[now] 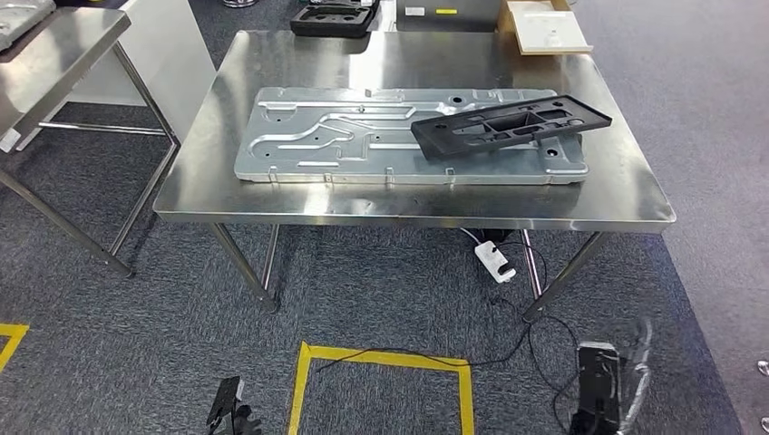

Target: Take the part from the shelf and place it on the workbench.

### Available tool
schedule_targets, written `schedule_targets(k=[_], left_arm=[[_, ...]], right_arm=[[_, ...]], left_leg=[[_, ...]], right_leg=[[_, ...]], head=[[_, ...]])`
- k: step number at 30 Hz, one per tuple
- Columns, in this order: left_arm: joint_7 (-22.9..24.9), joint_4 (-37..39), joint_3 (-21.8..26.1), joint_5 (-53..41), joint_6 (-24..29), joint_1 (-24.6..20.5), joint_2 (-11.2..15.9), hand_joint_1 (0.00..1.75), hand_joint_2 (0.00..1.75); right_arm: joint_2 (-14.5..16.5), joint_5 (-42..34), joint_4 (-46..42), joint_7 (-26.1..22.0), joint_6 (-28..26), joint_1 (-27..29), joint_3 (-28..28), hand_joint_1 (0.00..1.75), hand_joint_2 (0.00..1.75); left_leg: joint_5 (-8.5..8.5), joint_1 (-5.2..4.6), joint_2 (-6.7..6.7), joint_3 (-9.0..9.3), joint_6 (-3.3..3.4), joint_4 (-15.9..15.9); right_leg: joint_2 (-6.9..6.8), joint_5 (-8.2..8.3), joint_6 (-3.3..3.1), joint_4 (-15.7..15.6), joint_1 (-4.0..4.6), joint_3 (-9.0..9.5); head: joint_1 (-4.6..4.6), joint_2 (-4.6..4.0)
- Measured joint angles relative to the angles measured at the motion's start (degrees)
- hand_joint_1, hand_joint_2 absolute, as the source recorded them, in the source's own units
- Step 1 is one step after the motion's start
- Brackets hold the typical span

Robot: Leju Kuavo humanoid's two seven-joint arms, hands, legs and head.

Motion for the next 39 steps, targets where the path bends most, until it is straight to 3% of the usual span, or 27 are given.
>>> schedule_targets(k=[1, 2, 4, 6, 8, 9, 11, 13, 14, 15, 16, 17, 18, 20, 21, 24, 26, 28, 29, 30, 32, 34, 35, 36, 39], left_arm=[[0.0, 0.0, 0.1, 0.0, 0.1, 0.0, -0.1, 0.0, 0.0], [0.0, 0.0, 0.1, 0.1, 0.3, -0.1, -0.2, 0.0, 0.0], [0.0, 0.0, 0.1, 0.0, 0.5, -0.1, -0.4, 0.0, 0.0], [0.3, 0.0, 0.1, -0.6, 0.7, -0.2, -0.4, 0.0, 0.0], [1.5, 0.0, 0.1, -2.3, 0.9, -0.2, -0.5, 0.0, 0.0], [2.3, 0.1, 0.0, -3.5, 0.9, -0.1, -0.6, 0.0, 0.0], [3.7, 0.1, -0.6, -5.8, 1.1, 0.2, -0.8, 0.0, 0.0], [4.5, 0.1, -1.5, -7.3, 1.2, 0.3, -1.1, 0.0, 0.0], [4.7, 0.1, -2.0, -7.8, 1.3, 0.2, -1.1, 0.0, 0.0], [4.9, 0.1, -2.3, -8.3, 1.4, 0.2, -1.2, 0.0, 0.0], [5.0, 0.1, -2.7, -8.8, 1.4, 0.1, -1.2, 0.0, 0.0], [5.1, 0.1, -3.1, -9.3, 1.5, 0.1, -1.2, 0.0, 0.0], [5.2, 0.1, -3.6, -9.7, 1.6, 0.0, -1.2, 0.0, 0.0], [5.5, 0.1, -4.6, -10.5, 1.7, -0.3, -1.1, 0.0, 0.0], [5.8, 0.1, -5.0, -10.7, 1.7, -0.4, -1.1, 0.0, 0.0], [6.2, 0.1, -5.7, -10.9, 1.8, -0.3, -1.1, 0.0, 0.0], [6.3, 0.1, -6.0, -10.9, 1.8, -0.2, -1.1, 0.0, 0.0], [6.4, 0.1, -6.4, -11.0, 1.8, -0.3, -1.0, 0.0, 0.0], [6.6, 0.1, -6.6, -11.0, 1.9, -0.2, -1.0, 0.0, 0.0], [6.7, 0.1, -6.7, -11.1, 2.1, -0.2, -1.0, 0.0, 0.0], [7.1, 0.1, -7.0, -11.1, 2.6, -0.2, -0.9, 0.0, 0.0], [7.4, 0.1, -7.4, -11.1, 3.2, -0.2, -0.9, 0.0, 0.0], [7.5, 0.1, -7.6, -11.1, 3.3, -0.3, -0.9, 0.0, 0.0], [7.6, 0.1, -7.7, -11.1, 3.5, -0.3, -0.9, 0.0, 0.0], [7.9, 0.1, -8.0, -11.2, 3.9, -0.3, -0.8, 0.0, 0.0]], right_arm=[[0.7, -1.7, 3.9, 0.2, 0.9, -1.0, -0.2, 0.0, 0.0], [1.3, -3.3, 7.5, 0.2, 2.2, -2.1, -0.3, 0.0, 0.0], [2.1, -6.3, 13.6, 0.3, 5.2, -4.6, -0.7, 0.0, 0.0], [3.1, -8.4, 20.5, 1.7, 8.2, -7.3, -1.2, 0.0, 0.0], [4.3, -8.7, 27.9, 6.7, 10.8, -9.4, -1.4, 0.0, 0.0], [4.7, -8.4, 31.7, 10.3, 11.9, -10.2, -1.4, 0.0, 0.0], [5.6, -7.5, 37.5, 16.9, 13.5, -11.1, -1.6, 0.0, 0.0], [6.4, -6.8, 41.2, 21.4, 14.8, -11.6, -1.6, 0.0, 0.0], [6.6, -6.6, 42.4, 23.1, 15.4, -11.9, -1.6, 0.0, 0.0], [6.9, -6.4, 43.6, 25.0, 16.5, -12.4, -1.6, 0.0, 0.0], [7.1, -5.9, 45.0, 26.9, 18.0, -12.9, -1.6, 0.0, 0.0], [7.3, -5.2, 46.3, 29.1, 20.1, -13.3, -1.6, 0.0, 0.0], [7.4, -4.1, 47.7, 31.4, 22.7, -13.5, -1.5, 0.0, 0.0], [7.4, -1.6, 49.8, 35.4, 27.9, -13.7, -0.8, 0.0, 0.0], [7.4, -0.4, 50.5, 36.8, 29.7, -13.8, -0.2, 0.0, 0.0], [7.4, 1.2, 52.1, 38.6, 31.8, -14.2, 1.4, 0.0, 0.0], [7.4, 1.4, 52.9, 39.0, 31.9, -14.2, 1.8, 0.0, 0.0], [7.3, 2.1, 53.6, 39.3, 31.8, -14.3, 2.3, 0.0, 0.0], [7.2, 3.0, 53.9, 39.3, 31.6, -14.3, 2.7, 0.0, 0.0], [7.1, 4.6, 54.2, 39.3, 31.2, -14.3, 3.3, 0.0, 0.0], [6.9, 8.8, 54.6, 39.3, 30.5, -14.3, 5.1, 0.0, 0.0], [6.6, 12.5, 54.8, 39.2, 30.1, -14.5, 7.1, 0.0, 0.0], [6.5, 13.4, 54.9, 39.2, 30.0, -14.6, 7.8, 0.0, 0.0], [6.4, 14.1, 55.0, 39.2, 29.9, -14.6, 8.6, 0.0, 0.0], [6.4, 14.6, 55.4, 39.3, 30.4, -14.6, 10.5, 0.0, 0.0]], left_leg=[[0.6, 0.0, 0.03, -1.49, -0.21, 0.6], [1.1, -0.01, 0.05, -2.91, -0.48, 1.4], [1.87, -0.05, 0.18, -4.99, -1.08, 2.8], [2.76, 0.15, 0.33, -5.79, -1.66, 3.4], [3.04, 0.56, 0.17, -6.19, -2.24, 3.8], [1.87, 0.73, 0.02, -6.64, -2.59, 4.6], [-3.49, 1.01, -0.21, -7.98, -3.27, 9.3], [-8.74, 1.16, -0.22, -9.22, -3.66, 16.3], [-9.5, 1.2, -0.22, -9.26, -3.73, 18.8], [-8.85, 1.21, -0.21, -8.56, -3.72, 19.8], [-7.22, 1.2, -0.22, -6.85, -3.64, 18.8], [-5.38, 1.18, -0.23, -4.14, -3.44, 15.9], [-4.71, 1.13, -0.25, -1.03, -3.2, 11.9], [-5.77, 0.8, -0.3, 4.13, -2.66, 4.2], [-6.73, 0.57, -0.31, 5.16, -2.41, 2.2], [-6.37, 0.49, -0.23, 5.4, -1.39, 0.7], [-5.49, 0.79, -0.11, 5.25, -0.58, 0.3], [-4.96, 0.74, -0.05, 4.5, -0.12, 0.6], [-4.79, 0.67, -0.05, 4.05, -0.03, 0.8], [-4.69, 0.61, -0.07, 3.62, -0.03, 1.1], [-4.63, 0.56, -0.23, 2.99, -0.09, 1.7], [-4.85, 0.46, -0.41, 2.42, -0.41, 2.6], [-4.93, 0.37, -0.47, 2.12, -0.67, 2.9], [-4.97, 0.3, -0.53, 1.82, -0.97, 3.2], [-4.86, 0.28, -0.8, 1.39, -1.76, 3.5]], right_leg=[[0.0, 1.96, -0.04, -1.5, -0.04, 1.95], [0.0, 2.79, -0.15, -4.7, -0.06, 4.52], [0.08, 1.12, -0.5, -12.5, 0.25, 9.73], [0.23, -0.58, -1.03, -16.5, 0.78, 11.45], [0.11, 0.33, -1.82, -16.7, 0.94, 10.67], [-0.01, 0.88, -2.21, -16.7, 0.93, 10.28], [-0.22, 2.03, -2.88, -16.7, 0.8, 9.11], [-0.27, 3.18, -3.18, -16.6, 0.79, 7.54], [-0.24, 3.73, -3.17, -16.4, 0.8, 6.62], [-0.19, 4.26, -3.13, -16.2, 0.8, 5.73], [-0.13, 4.72, -3.03, -16.1, 0.79, 4.88], [-0.08, 5.09, -2.89, -15.9, 0.79, 4.25], [-0.08, 5.41, -2.69, -15.7, 0.81, 3.83], [-0.23, 5.99, -2.13, -15.5, 0.86, 3.48], [-0.32, 6.33, -1.79, -15.5, 0.84, 3.39], [-0.32, 6.88, -0.75, -15.5, 0.78, 3.16], [-0.13, 4.22, -0.25, -12.0, 0.79, 1.63], [-0.04, -0.26, 0.03, -4.4, 0.7, -1.4], [-0.03, -1.61, 0.1, -1.1, 0.68, -2.5], [-0.03, -1.95, 0.11, 0.4, 0.69, -2.76], [0.01, 0.09, -0.06, -2.8, 0.71, -0.23], [0.29, 2.27, -0.57, -10.5, 0.77, 4.29], [0.41, 2.68, -0.87, -12.9, 0.8, 5.62], [0.49, 2.86, -1.17, -14.6, 0.87, 6.52], [0.1, 3.27, -1.9, -14.9, 0.79, 6.31]], head=[[-0.01, 0.0], [-0.03, 0.0], [-0.12, 0.0], [-0.07, 0.0], [0.18, 0.0], [0.16, 0.0], [-0.01, 0.0], [-0.21, 0.0], [-0.21, 0.0], [-0.22, 0.0], [-0.22, 0.0], [-0.24, 0.0], [-0.23, 0.0], [-0.18, 0.0], [-0.18, 0.0], [-0.17, 0.0], [0.18, 0.0], [0.58, 0.0], [0.62, 0.0], [0.63, 0.0], [0.63, 0.0], [0.64, 0.0], [0.61, 0.0], [0.59, 0.0], [0.57, 0.0]])
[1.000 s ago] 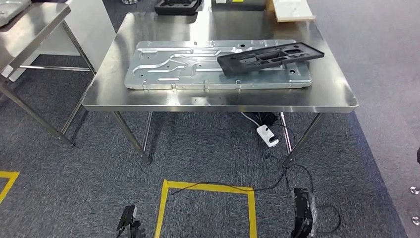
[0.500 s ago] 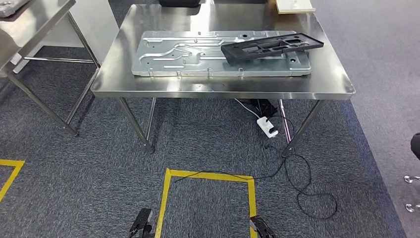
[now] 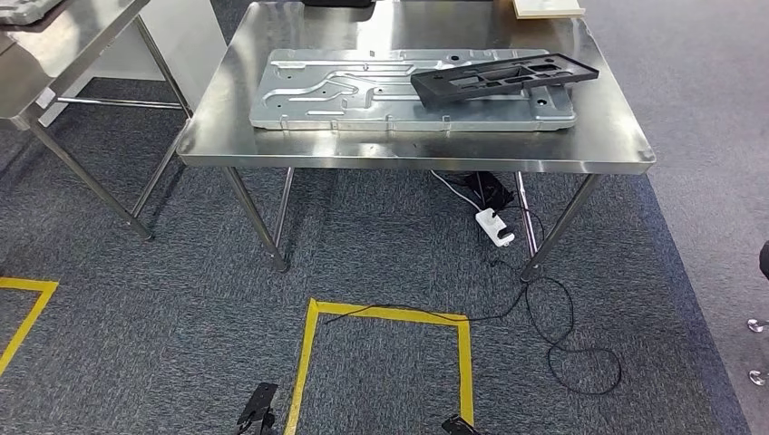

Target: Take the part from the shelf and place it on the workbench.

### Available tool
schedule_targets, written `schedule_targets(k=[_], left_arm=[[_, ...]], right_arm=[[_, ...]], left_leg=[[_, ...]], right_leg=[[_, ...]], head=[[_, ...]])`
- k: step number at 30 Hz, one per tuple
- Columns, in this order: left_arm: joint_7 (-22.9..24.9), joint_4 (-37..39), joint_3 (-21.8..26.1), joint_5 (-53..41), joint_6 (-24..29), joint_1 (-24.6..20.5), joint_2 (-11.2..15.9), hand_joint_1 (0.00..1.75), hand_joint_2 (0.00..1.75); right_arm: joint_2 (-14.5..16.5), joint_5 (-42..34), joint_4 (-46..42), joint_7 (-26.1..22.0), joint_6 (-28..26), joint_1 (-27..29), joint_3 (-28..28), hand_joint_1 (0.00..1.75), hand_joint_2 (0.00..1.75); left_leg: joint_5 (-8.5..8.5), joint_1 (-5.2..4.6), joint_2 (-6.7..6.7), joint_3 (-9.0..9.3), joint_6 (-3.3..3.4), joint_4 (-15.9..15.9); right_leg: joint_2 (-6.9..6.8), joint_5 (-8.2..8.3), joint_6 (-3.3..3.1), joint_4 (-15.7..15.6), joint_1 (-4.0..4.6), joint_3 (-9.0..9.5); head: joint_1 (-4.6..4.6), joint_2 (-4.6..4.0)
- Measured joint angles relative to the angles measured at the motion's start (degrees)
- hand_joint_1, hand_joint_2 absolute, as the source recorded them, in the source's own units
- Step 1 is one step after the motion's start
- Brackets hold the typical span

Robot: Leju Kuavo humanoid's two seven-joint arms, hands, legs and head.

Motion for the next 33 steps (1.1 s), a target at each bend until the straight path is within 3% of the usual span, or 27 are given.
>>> schedule_targets(k=[2, 5, 6, 7, 9, 10, 12, 13, 15, 17, 19, 20, 21, 22, 23, 24, 26, 28, 31, 33], left_arm=[[0.1, 0.0, -0.3, -0.1, 0.3, 0.0, 0.2, 0.0, 0.0], [-0.1, 0.0, -0.6, 0.1, 0.6, 0.0, 0.3, 0.0, 0.0], [-0.2, 0.0, -0.6, 0.3, 0.6, 0.1, 0.4, 0.0, 0.0], [-0.4, 0.0, -0.7, 0.5, 0.7, 0.2, 0.5, 0.0, 0.0], [-0.7, 0.0, -0.7, 0.9, 0.7, 0.3, 0.7, 0.0, 0.0], [-0.6, 0.0, -0.7, 1.0, 0.7, 0.2, 0.8, 0.0, 0.0], [-0.2, 0.0, -0.8, 0.8, 0.7, -0.1, 0.9, 0.0, 0.0], [-0.1, 0.0, -0.8, 0.7, 0.8, -0.2, 0.9, 0.0, 0.0], [-0.4, 0.0, -0.8, 0.6, 1.0, -0.1, 0.9, 0.0, 0.0], [-1.0, 0.0, -0.9, 0.6, 1.1, 0.1, 0.8, 0.0, 0.0], [-1.2, 0.0, -0.9, 0.6, 1.1, 0.0, 0.8, 0.0, 0.0], [-1.1, 0.0, -0.9, 0.6, 1.1, -0.1, 0.9, 0.0, 0.0], [-1.1, 0.0, -0.9, 0.5, 1.1, -0.2, 0.9, 0.0, 0.0], [-1.0, 0.0, -1.1, 0.5, 1.0, -0.1, 0.9, 0.0, 0.0], [-1.0, 0.0, -1.2, 0.5, 1.0, -0.1, 0.9, 0.0, 0.0], [-1.0, 0.0, -1.4, 0.5, 1.0, 0.0, 0.9, 0.0, 0.0], [-0.9, 0.0, -1.7, 0.6, 1.0, -0.1, 0.8, 0.0, 0.0], [-0.5, 0.0, -1.7, 0.8, 0.9, -0.2, 0.8, 0.0, 0.0], [0.1, 0.1, -1.7, 0.9, 0.4, 0.1, 0.9, 0.0, 0.0], [0.1, 0.1, -1.8, 0.9, -0.1, 0.3, 1.1, 0.0, 0.0]], right_arm=[[-0.1, 0.1, 0.2, 0.2, 0.7, 0.0, 1.3, 0.0, 0.0], [-0.2, 0.2, 0.4, 0.3, 1.4, -0.1, 3.0, 0.0, 0.0], [-0.2, 0.2, 0.5, 0.5, 1.4, -0.1, 3.6, 0.0, 0.0], [-0.2, 0.2, 0.6, 0.6, 1.3, -0.1, 4.2, 0.0, 0.0], [0.0, 0.3, 0.7, 0.9, 0.7, -0.1, 5.2, 0.0, 0.0], [0.1, 0.3, 0.7, 0.9, 0.2, -0.1, 5.6, 0.0, 0.0], [0.4, 0.4, 0.8, 0.9, -0.5, -0.1, 6.3, 0.0, 0.0], [0.5, 0.3, 0.8, 0.9, -0.7, -0.1, 6.7, 0.0, 0.0], [0.6, 0.1, 0.9, 0.9, -0.9, -0.1, 7.2, 0.0, 0.0], [0.8, -0.1, 0.9, 0.9, -1.2, -0.2, 7.4, 0.0, 0.0], [0.9, -0.1, 1.0, 1.0, -1.3, -0.2, 7.7, 0.0, 0.0], [0.9, -0.1, 1.0, 1.1, -1.4, -0.1, 8.0, 0.0, 0.0], [1.0, -0.1, 1.1, 1.2, -1.4, -0.1, 8.2, 0.0, 0.0], [1.0, -0.1, 1.2, 1.2, -1.4, 0.0, 8.4, 0.0, 0.0], [1.0, 0.0, 1.2, 1.3, -1.4, 0.0, 8.6, 0.0, 0.0], [1.0, -0.1, 1.3, 1.3, -1.4, 0.0, 8.7, 0.0, 0.0], [1.0, -0.3, 1.3, 1.3, -1.4, -0.1, 8.9, 0.0, 0.0], [1.0, -0.6, 1.4, 1.3, -1.4, -0.1, 9.1, 0.0, 0.0], [1.0, -0.8, 1.6, 1.5, -1.4, -0.1, 9.5, 0.0, 0.0], [1.1, -0.9, 1.6, 1.8, -1.5, -0.3, 9.7, 0.0, 0.0]], left_leg=[[-1.63, 0.11, -0.08, -0.97, -0.7, 2.2], [-6.59, 0.73, -0.04, -5.36, -1.76, 12.2], [-7.15, 0.86, -0.02, -6.44, -1.96, 14.6], [-6.64, 0.93, 0.02, -6.63, -2.07, 15.0], [-3.12, 0.97, 0.78, -4.11, -2.07, 9.7], [-1.55, 0.8, 2.07, -2.3, -2.01, 5.8], [-0.03, 0.32, 4.01, -0.16, -1.44, 0.6], [-0.12, 0.1, 4.27, -0.14, -1.1, -0.1], [0.28, 0.17, 3.08, -0.4, -0.23, -0.4], [0.84, 0.41, 1.96, -0.42, 0.64, -0.7], [1.27, 0.48, 0.81, -0.58, 1.35, -0.8], [1.39, 0.42, 0.13, -0.75, 1.57, -0.8], [1.45, 0.34, -0.61, -0.89, 1.68, -0.7], [1.49, 0.27, -1.39, -0.97, 1.72, -0.6], [1.5, 0.22, -2.19, -1.01, 1.73, -0.5], [1.47, 0.21, -3.0, -1.01, 1.69, -0.4], [1.34, 0.2, -4.44, -1.25, 1.47, 0.1], [1.39, 0.37, -5.75, -1.93, 0.96, 0.6], [1.75, 0.74, -7.33, -2.6, -0.14, 0.4], [0.36, 0.58, -5.76, -3.67, -0.91, 2.4]], right_leg=[[-0.49, 0.34, -0.54, -0.4, -0.3, -0.05], [-1.45, 0.5, -0.83, -0.4, -0.33, -0.24], [-1.82, 0.5, -0.84, -0.4, -0.32, -0.28], [-2.23, 0.48, -0.84, -0.3, -0.31, -0.29], [-3.07, 0.42, -0.77, -0.1, -0.36, -0.26], [-3.5, 0.38, -0.66, -0.1, -0.28, -0.23], [-4.36, 0.32, -0.2, 0.0, 0.01, -0.22], [-4.86, 0.33, 0.07, 0.0, 0.16, -0.2], [-5.69, 0.3, 0.69, 0.0, 0.2, -0.16], [-4.09, -1.19, 1.33, 1.7, 0.04, -0.79], [-1.38, -4.83, 1.64, 7.7, -0.1, -3.28], [-0.71, -6.66, 1.65, 11.5, -0.09, -4.95], [-0.42, -7.74, 1.64, 14.6, -0.09, -6.29], [-0.29, -7.72, 1.58, 15.9, -0.07, -6.81], [-0.13, -6.64, 1.45, 15.1, -0.06, -6.33], [0.27, -4.7, 1.26, 12.1, -0.07, -4.85], [2.79, -1.59, 0.78, 4.5, -0.17, -1.33], [4.75, -0.99, 0.54, 0.8, -0.26, 0.37], [3.45, -0.87, 0.06, 0.0, -0.29, 0.7], [2.04, -0.52, -0.48, -0.7, -0.65, 1.0]], head=[[-0.26, 0.0], [-0.88, 0.0], [-0.87, 0.0], [-0.89, 0.0], [-0.9, 0.0], [-0.91, 0.0], [-0.89, 0.0], [-0.89, 0.0], [-0.88, 0.0], [-0.79, 0.0], [-0.6, 0.0], [-0.55, 0.0], [-0.54, 0.0], [-0.55, 0.0], [-0.55, 0.0], [-0.54, 0.0], [-0.56, 0.0], [-0.6, 0.0], [-0.59, 0.0], [-0.96, 0.0]])
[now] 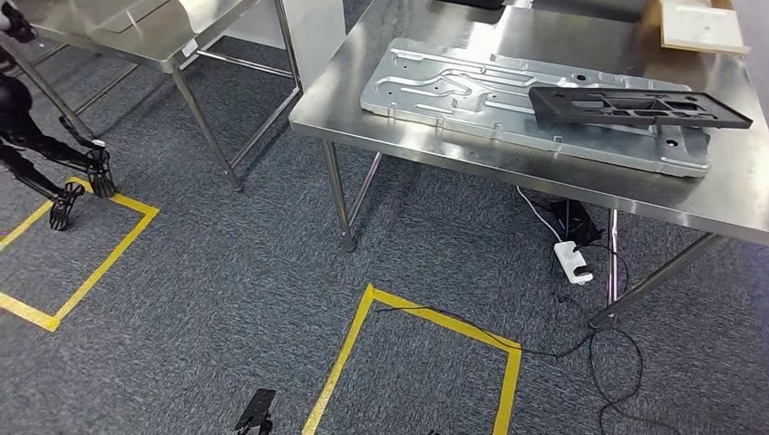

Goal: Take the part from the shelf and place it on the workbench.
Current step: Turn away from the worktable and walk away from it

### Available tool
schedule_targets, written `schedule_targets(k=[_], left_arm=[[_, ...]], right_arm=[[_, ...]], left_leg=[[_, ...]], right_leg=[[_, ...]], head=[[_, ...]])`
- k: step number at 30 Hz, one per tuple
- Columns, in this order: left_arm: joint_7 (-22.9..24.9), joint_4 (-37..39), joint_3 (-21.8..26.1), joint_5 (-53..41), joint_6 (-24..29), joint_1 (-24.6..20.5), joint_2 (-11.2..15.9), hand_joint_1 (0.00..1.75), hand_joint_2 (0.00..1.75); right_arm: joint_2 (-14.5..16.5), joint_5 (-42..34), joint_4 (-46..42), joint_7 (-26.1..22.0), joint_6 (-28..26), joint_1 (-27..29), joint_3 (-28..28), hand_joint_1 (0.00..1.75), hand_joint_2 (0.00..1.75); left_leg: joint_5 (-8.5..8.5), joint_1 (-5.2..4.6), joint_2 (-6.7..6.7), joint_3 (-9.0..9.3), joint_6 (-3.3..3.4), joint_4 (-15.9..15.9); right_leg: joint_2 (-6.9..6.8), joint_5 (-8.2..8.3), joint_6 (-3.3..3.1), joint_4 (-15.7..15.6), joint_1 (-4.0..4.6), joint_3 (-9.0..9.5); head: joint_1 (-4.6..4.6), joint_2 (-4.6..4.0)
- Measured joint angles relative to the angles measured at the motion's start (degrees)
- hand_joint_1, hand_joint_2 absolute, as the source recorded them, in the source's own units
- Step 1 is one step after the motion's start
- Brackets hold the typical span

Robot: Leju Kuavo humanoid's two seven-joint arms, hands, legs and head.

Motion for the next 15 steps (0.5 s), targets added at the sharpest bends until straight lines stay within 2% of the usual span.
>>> schedule_targets(k=[2, 3, 4, 5, 6, 7, 8, 9, 11, 13, 14, 15], left_arm=[[-0.2, 0.0, -0.1, -0.1, -0.5, -0.2, 0.0, 0.0, 0.0], [-0.2, 0.0, -0.1, -0.2, -0.6, -0.4, -0.1, 0.0, 0.0], [-0.3, 0.0, -0.1, -0.3, -0.7, -0.5, -0.1, 0.0, 0.0], [-0.3, 0.0, -0.1, -0.3, -0.7, -0.5, -0.1, 0.0, 0.0], [-0.3, 0.0, -0.1, -0.3, -0.7, -0.5, -0.1, 0.0, 0.0], [-0.3, 0.0, -0.2, -0.3, -0.7, -0.5, -0.1, 0.0, 0.0], [-0.3, 0.0, -0.3, -0.3, -0.7, -0.6, 0.0, 0.0, 0.0], [-0.2, 0.0, -0.5, -0.3, -0.7, -0.8, 0.0, 0.0, 0.0], [0.1, 0.0, -0.9, -0.5, -0.8, -1.1, 0.0, 0.0, 0.0], [1.0, 0.0, -1.3, -1.3, -2.0, -1.0, 0.0, 0.0, 0.0], [1.7, 0.0, -1.7, -2.0, -2.9, -0.9, 0.0, 0.0, 0.0], [2.4, 0.0, -2.2, -2.6, -3.7, -0.9, 0.0, 0.0, 0.0]], right_arm=[[0.0, -0.2, 0.0, 0.2, -0.1, 0.0, 0.2, 0.0, 0.0], [0.0, -0.5, 0.1, 0.2, -0.2, 0.0, 0.2, 0.0, 0.0], [-0.1, -0.7, 0.1, 0.1, -0.3, 0.1, 0.3, 0.0, 0.0], [-0.1, -1.0, 0.2, 0.0, -0.4, 0.1, 0.3, 0.0, 0.0], [-0.1, -1.3, 0.2, -0.2, -0.6, 0.1, 0.3, 0.0, 0.0], [-0.1, -1.5, 0.2, -0.4, -0.6, 0.0, 0.3, 0.0, 0.0], [-0.1, -1.7, 0.2, -0.7, -0.4, 0.0, 0.3, 0.0, 0.0], [-0.2, -1.8, 0.2, -1.0, -0.1, -0.1, 0.4, 0.0, 0.0], [-0.4, -2.0, 0.2, -1.2, 1.4, -0.1, 0.5, 0.0, 0.0], [-0.7, -2.0, 0.2, -1.0, 2.9, -0.2, 0.6, 0.0, 0.0], [-0.9, -2.0, 0.2, -0.9, 3.5, -0.3, 0.6, 0.0, 0.0], [-1.0, -2.0, 0.2, -0.8, 3.7, -0.4, 0.7, 0.0, 0.0]], left_leg=[[-3.32, 0.08, 3.24, -2.98, -0.75, 6.4], [-4.73, 0.25, 4.32, -4.69, -1.02, 9.9], [-5.31, 0.4, 5.0, -5.82, -1.2, 12.3], [-4.81, 0.51, 5.39, -5.96, -1.3, 12.6], [-3.37, 0.58, 5.72, -5.04, -1.32, 10.8], [-1.38, 0.61, 6.27, -3.21, -1.24, 7.4], [0.15, 0.48, 7.48, -1.16, -1.1, 3.4], [1.15, 0.2, 8.57, 0.56, -0.81, 0.1], [1.35, -0.31, 9.74, 1.81, -0.18, -2.7], [1.52, -0.27, 8.56, 1.71, 0.46, -2.9], [1.69, -0.16, 7.98, 1.75, 0.77, -3.1], [1.85, -0.03, 7.42, 1.79, 1.17, -3.2]], right_leg=[[-1.72, 0.1, -0.27, -0.3, -0.06, 0.16], [-2.64, 0.05, -0.3, -0.3, 0.01, 0.16], [-3.49, -0.01, -0.33, -0.2, 0.06, 0.17], [-4.24, -0.07, -0.32, -0.2, 0.06, 0.18], [-4.91, -0.13, -0.28, -0.2, 0.04, 0.24], [-5.52, -0.2, -0.19, -0.2, 0.02, 0.34], [-6.09, -0.3, -0.04, -0.2, 0.06, 0.48], [-6.64, -0.43, 0.2, -0.2, 0.2, 0.6], [-7.75, -0.62, 0.78, -0.2, 0.5, 0.8], [-8.54, -0.84, 1.46, -0.2, 0.57, 0.96], [-7.89, -1.31, 1.78, 0.3, 0.46, 0.85], [-6.66, -2.31, 2.03, 1.7, 0.35, 0.29]], head=[[-0.47, 0.0], [-0.61, 0.0], [-0.6, 0.0], [-0.6, 0.0], [-0.62, 0.0], [-0.64, 0.0], [-0.63, 0.0], [-0.64, 0.0], [-0.54, -0.01], [-0.47, -0.01], [-0.46, 0.0], [-0.37, 0.0]])
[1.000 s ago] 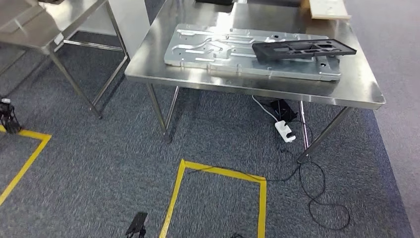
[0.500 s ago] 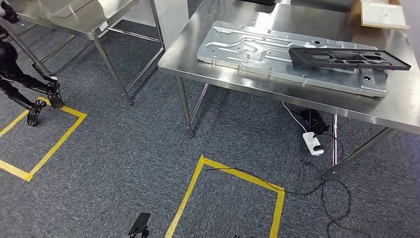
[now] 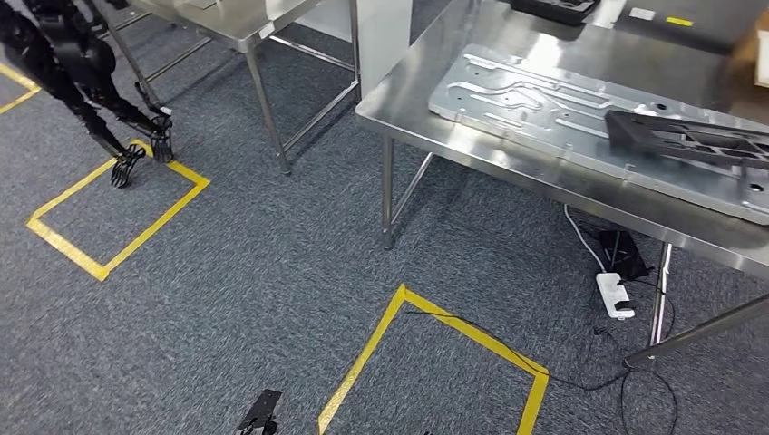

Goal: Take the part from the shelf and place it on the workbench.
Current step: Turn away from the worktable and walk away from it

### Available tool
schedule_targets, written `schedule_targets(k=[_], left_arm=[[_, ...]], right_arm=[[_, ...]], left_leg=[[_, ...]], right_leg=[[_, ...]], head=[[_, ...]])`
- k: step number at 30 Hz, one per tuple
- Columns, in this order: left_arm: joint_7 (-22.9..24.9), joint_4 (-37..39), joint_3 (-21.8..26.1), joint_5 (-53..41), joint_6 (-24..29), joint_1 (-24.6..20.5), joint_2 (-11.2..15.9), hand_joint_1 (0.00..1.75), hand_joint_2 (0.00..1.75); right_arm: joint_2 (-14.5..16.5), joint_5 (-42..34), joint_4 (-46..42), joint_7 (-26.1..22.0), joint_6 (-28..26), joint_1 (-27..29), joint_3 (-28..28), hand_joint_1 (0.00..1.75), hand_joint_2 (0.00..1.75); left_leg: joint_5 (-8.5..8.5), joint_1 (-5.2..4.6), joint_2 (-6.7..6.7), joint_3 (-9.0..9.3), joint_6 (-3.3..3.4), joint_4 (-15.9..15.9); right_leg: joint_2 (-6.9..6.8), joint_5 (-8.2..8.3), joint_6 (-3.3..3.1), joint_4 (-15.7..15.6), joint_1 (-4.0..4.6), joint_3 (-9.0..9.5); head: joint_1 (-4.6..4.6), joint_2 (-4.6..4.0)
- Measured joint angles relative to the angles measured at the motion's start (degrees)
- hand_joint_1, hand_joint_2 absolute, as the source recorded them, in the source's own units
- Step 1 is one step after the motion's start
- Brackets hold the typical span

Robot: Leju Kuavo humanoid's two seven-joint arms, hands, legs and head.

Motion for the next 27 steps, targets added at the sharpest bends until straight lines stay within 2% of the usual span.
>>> schedule_targets(k=[2, 3, 4, 5, 6, 7, 8, 9, 10, 11, 12, 13, 14, 16, 17, 18, 19, 20, 21, 22, 23, 24, 25, 26, 27], left_arm=[[1.2, 0.0, -0.9, -0.9, -1.0, -0.3, 0.0, 0.0, 0.0], [1.7, 0.0, -1.2, -1.1, -1.2, -0.4, 0.0, 0.0, 0.0], [2.1, 0.0, -1.5, -1.2, -1.3, -0.4, 0.0, 0.0, 0.0], [2.4, 0.0, -1.7, -1.3, -1.3, -0.4, 0.0, 0.0, 0.0], [2.6, 0.0, -2.0, -1.4, -1.3, -0.3, 0.0, 0.0, 0.0], [2.7, 0.0, -2.2, -1.4, -1.3, -0.3, 0.0, 0.0, 0.0], [2.8, 0.0, -2.4, -1.4, -1.2, -0.2, 0.0, 0.0, 0.0], [2.8, 0.0, -2.6, -1.4, -1.2, -0.3, -0.1, 0.0, 0.0], [2.8, 0.0, -2.7, -1.4, -1.3, -0.4, -0.1, 0.0, 0.0], [2.8, 0.0, -2.7, -1.4, -1.2, -0.4, -0.2, 0.0, 0.0], [2.8, 0.0, -2.8, -1.4, -1.2, -0.3, -0.2, 0.0, 0.0], [2.8, 0.0, -2.9, -1.4, -1.2, -0.2, -0.1, 0.0, 0.0], [2.8, 0.0, -3.1, -1.4, -1.2, -0.1, -0.1, 0.0, 0.0], [2.8, 0.0, -3.4, -1.4, -1.0, 0.0, 0.0, 0.0, 0.0], [2.8, 0.0, -3.5, -1.4, -0.9, 0.0, 0.0, 0.0, 0.0], [2.8, 0.0, -3.6, -1.4, -0.7, -0.2, 0.0, 0.0, 0.0], [2.8, 0.0, -3.7, -1.4, -0.6, -0.3, 0.0, 0.0, 0.0], [2.9, 0.0, -3.8, -1.5, -0.5, -0.3, -0.1, 0.0, 0.0], [3.0, 0.0, -3.8, -1.5, -0.5, -0.3, -0.1, 0.0, 0.0], [3.2, 0.0, -3.9, -1.5, -0.5, -0.3, -0.1, 0.0, 0.0], [3.4, 0.0, -3.9, -1.5, -0.5, -0.2, -0.1, 0.0, 0.0], [3.5, 0.0, -3.9, -1.5, -0.5, -0.3, 0.0, 0.0, 0.0], [3.5, 0.0, -3.9, -1.4, -0.4, -0.4, 0.0, 0.0, 0.0], [3.5, 0.0, -3.9, -1.3, -0.4, -0.6, 0.0, 0.0, 0.0], [3.5, 0.0, -3.9, -1.2, -0.4, -0.6, 0.0, 0.0, 0.0]], right_arm=[[-0.3, -0.3, 0.0, 0.0, -0.7, 0.0, 0.3, 0.0, 0.0], [-0.3, -0.5, 0.0, 0.0, -1.4, 0.2, 0.3, 0.0, 0.0], [-0.3, -0.7, 0.0, -0.1, -2.1, 0.3, 0.4, 0.0, 0.0], [-0.3, -0.8, 0.0, -0.1, -2.6, 0.4, 0.4, 0.0, 0.0], [-0.3, -0.9, 0.0, -0.1, -3.0, 0.5, 0.5, 0.0, 0.0], [-0.3, -0.9, 0.1, -0.2, -3.2, 0.5, 0.6, 0.0, 0.0], [-0.3, -0.9, 0.1, -0.2, -3.3, 0.4, 0.6, 0.0, 0.0], [-0.3, -1.0, 0.1, -0.2, -3.3, 0.4, 0.7, 0.0, 0.0], [-0.3, -1.0, 0.1, -0.2, -3.3, 0.4, 0.7, 0.0, 0.0], [-0.3, -1.0, 0.1, -0.2, -3.3, 0.4, 0.8, 0.0, 0.0], [-0.2, -1.0, 0.1, -0.2, -3.3, 0.4, 0.8, 0.0, 0.0], [-0.2, -1.0, 0.1, -0.2, -3.3, 0.3, 0.8, 0.0, 0.0], [-0.2, -1.0, 0.1, -0.2, -3.3, 0.3, 0.8, 0.0, 0.0], [-0.1, -1.0, 0.1, -0.3, -3.2, 0.3, 0.9, 0.0, 0.0], [-0.1, -1.0, 0.1, -0.4, -3.1, 0.3, 0.9, 0.0, 0.0], [0.0, -1.0, 0.1, -0.5, -3.0, 0.3, 1.0, 0.0, 0.0], [0.0, -1.0, 0.2, -0.6, -2.8, 0.4, 1.0, 0.0, 0.0], [-0.1, -1.0, 0.2, -0.6, -2.5, 0.4, 1.1, 0.0, 0.0], [-0.1, -1.0, 0.2, -0.6, -2.3, 0.4, 1.2, 0.0, 0.0], [-0.1, -1.1, 0.3, -0.6, -2.0, 0.4, 1.2, 0.0, 0.0], [0.0, -1.2, 0.3, -0.6, -1.8, 0.4, 1.3, 0.0, 0.0], [0.0, -1.3, 0.3, -0.6, -1.7, 0.4, 1.3, 0.0, 0.0], [0.0, -1.4, 0.3, -0.6, -1.6, 0.4, 1.3, 0.0, 0.0], [0.0, -1.5, 0.3, -0.6, -1.5, 0.4, 1.3, 0.0, 0.0], [0.0, -1.5, 0.3, -0.6, -1.5, 0.3, 1.3, 0.0, 0.0]], left_leg=[[0.22, 0.08, -1.14, -0.04, 0.65, -0.1], [0.26, 0.04, -1.85, -0.11, 0.86, -0.1], [0.29, -0.01, -2.63, -0.14, 0.94, -0.1], [0.29, -0.05, -3.45, -0.13, 0.95, 0.0], [0.28, -0.07, -4.28, -0.1, 0.94, 0.1], [0.26, -0.07, -5.11, -0.05, 0.9, 0.2], [0.2, -0.03, -5.91, -0.07, 0.82, 0.3], [0.1, -0.1, -6.67, -0.22, 0.64, 0.6], [0.03, -0.1, -7.35, -0.45, 0.4, 0.9], [0.02, -0.06, -7.98, -0.73, 0.11, 1.0], [0.1, 0.01, -8.61, -0.98, -0.28, 1.0], [0.26, 0.1, -9.21, -1.24, -0.65, 0.9], [0.2, 0.09, -8.86, -1.44, -1.02, 1.0], [-1.41, 0.02, -5.96, -2.76, -1.83, 3.6], [-2.98, 0.13, -4.05, -4.06, -2.22, 6.5], [-4.7, 0.34, -2.91, -5.84, -2.61, 10.1], [-5.96, 0.6, -2.42, -7.53, -2.92, 13.4], [-6.42, 0.8, -2.15, -8.61, -3.15, 15.5], [-5.9, 0.95, -1.94, -8.72, -3.31, 15.7], [-4.37, 1.04, -1.59, -7.61, -3.35, 13.7], [-2.41, 1.06, -0.9, -5.72, -3.29, 10.2], [-1.0, 0.84, 0.48, -3.63, -3.14, 6.3], [-0.01, 0.55, 1.62, -1.97, -2.78, 3.2], [0.27, 0.26, 2.48, -1.09, -2.4, 1.5], [0.08, -0.03, 2.77, -0.83, -2.04, 0.8]], right_leg=[[3.05, -3.47, 0.21, 6.3, -0.17, -2.88], [3.84, -5.24, 0.21, 10.5, -0.16, -4.9], [4.23, -6.24, 0.21, 13.8, -0.15, -6.59], [4.41, -6.13, 0.17, 15.4, -0.14, -7.53], [4.56, -4.88, 0.07, 14.6, -0.14, -7.39], [4.88, -2.74, -0.09, 11.6, -0.16, -6.21], [5.8, -0.56, -0.3, 7.5, -0.22, -4.53], [7.2, 0.92, -0.48, 3.6, -0.34, -2.95], [8.33, 1.74, -0.61, 0.9, -0.45, -1.86], [9.13, 1.84, -0.71, -0.4, -0.45, -1.27], [9.17, 1.69, -0.84, -0.6, -0.38, -1.09], [8.5, 1.82, -1.12, -0.8, -0.41, -0.96], [7.84, 1.97, -1.46, -1.0, -0.44, -0.72], [6.38, 2.23, -2.13, -1.6, -0.71, -0.38], [5.56, 2.21, -2.32, -1.7, -0.66, -0.24], [4.69, 2.13, -2.47, -1.7, -0.59, -0.17], [3.78, 2.02, -2.55, -1.7, -0.54, -0.12], [2.93, 1.91, -2.56, -1.7, -0.51, -0.06], [2.17, 1.79, -2.53, -1.7, -0.52, 0.02], [1.5, 1.64, -2.43, -1.7, -0.54, 0.19], [0.91, 1.45, -2.27, -1.7, -0.55, 0.44], [0.32, 1.23, -2.04, -1.7, -0.48, 0.72], [-0.26, 1.01, -1.76, -1.7, -0.31, 0.98], [-0.82, 0.85, -1.46, -1.7, -0.15, 1.18], [-1.38, 0.7, -1.16, -1.8, 0.06, 1.35]], head=[[0.19, 0.0], [0.25, 0.0], [0.26, 0.0], [0.26, 0.0], [0.26, 0.0], [0.26, 0.0], [0.27, 0.0], [0.24, 0.0], [0.22, 0.0], [0.24, 0.0], [0.24, 0.0], [0.3, 0.0], [0.29, 0.0], [-0.13, 0.0], [-0.33, 0.0], [-0.51, 0.0], [-0.51, 0.0], [-0.49, 0.0], [-0.52, 0.0], [-0.53, 0.0], [-0.54, 0.0], [-0.54, 0.0], [-0.52, 0.0], [-0.48, 0.0], [-0.45, 0.0]])
